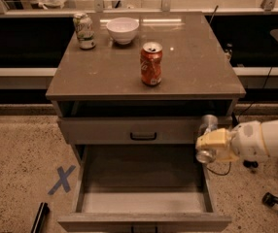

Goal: Pick redbull can from middle drawer and place on counter

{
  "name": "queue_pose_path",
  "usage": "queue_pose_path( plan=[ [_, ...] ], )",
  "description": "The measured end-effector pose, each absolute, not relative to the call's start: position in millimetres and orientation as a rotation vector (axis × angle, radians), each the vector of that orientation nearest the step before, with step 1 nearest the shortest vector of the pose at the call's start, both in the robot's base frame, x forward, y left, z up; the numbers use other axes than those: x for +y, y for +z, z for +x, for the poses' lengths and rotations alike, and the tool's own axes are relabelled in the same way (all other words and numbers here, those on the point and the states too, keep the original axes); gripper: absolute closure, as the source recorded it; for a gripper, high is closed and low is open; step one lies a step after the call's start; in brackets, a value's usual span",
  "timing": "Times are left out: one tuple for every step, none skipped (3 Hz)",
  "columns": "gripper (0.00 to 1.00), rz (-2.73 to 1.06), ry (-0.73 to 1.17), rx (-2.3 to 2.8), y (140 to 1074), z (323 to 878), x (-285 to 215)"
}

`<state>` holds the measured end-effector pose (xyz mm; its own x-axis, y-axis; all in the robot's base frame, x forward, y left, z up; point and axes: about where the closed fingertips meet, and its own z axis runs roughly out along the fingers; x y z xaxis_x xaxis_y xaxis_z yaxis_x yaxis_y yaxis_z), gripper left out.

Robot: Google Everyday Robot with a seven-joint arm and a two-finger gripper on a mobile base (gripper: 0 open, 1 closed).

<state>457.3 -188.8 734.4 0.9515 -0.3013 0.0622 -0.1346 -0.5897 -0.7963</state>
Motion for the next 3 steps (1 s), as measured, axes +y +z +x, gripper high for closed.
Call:
queue_pose_path(
  plan=[
    [1.0,-2.225,-0.322,0.17,788,460,-188],
    [1.0,-2.307,-0.408,0.139,821,484,-174],
    [1.0,-2.416,-0.492,0.191,847,526,-157]
  ],
)
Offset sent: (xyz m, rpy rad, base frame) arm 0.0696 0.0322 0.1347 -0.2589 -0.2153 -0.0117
